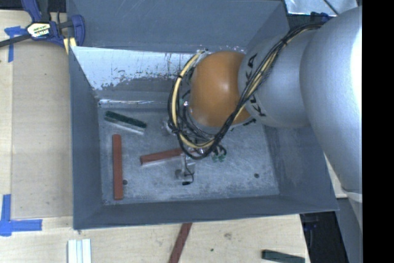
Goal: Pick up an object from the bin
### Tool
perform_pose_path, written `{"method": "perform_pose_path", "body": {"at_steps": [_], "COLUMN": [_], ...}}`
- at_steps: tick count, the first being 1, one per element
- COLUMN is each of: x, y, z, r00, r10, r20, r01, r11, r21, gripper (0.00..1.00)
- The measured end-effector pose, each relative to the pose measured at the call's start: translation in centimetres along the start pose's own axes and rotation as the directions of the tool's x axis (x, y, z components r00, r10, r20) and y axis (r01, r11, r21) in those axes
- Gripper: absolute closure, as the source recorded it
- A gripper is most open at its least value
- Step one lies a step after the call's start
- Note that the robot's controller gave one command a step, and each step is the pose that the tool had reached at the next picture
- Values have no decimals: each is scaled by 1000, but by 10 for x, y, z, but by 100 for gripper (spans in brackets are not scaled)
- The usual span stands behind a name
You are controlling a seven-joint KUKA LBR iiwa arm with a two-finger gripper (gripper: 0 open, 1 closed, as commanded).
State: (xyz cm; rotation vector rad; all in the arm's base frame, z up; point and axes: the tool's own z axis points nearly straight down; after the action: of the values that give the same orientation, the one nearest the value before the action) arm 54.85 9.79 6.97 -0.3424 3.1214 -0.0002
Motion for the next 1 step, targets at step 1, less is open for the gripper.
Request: {"method": "perform_pose_path", "body": {"at_steps": [1], "x": [-8], "y": [6], "z": [-2], "r00": [984], "r10": [176], "r20": [6], "r01": [-176], "r11": [984], "r21": [-2], "gripper": [100]}}
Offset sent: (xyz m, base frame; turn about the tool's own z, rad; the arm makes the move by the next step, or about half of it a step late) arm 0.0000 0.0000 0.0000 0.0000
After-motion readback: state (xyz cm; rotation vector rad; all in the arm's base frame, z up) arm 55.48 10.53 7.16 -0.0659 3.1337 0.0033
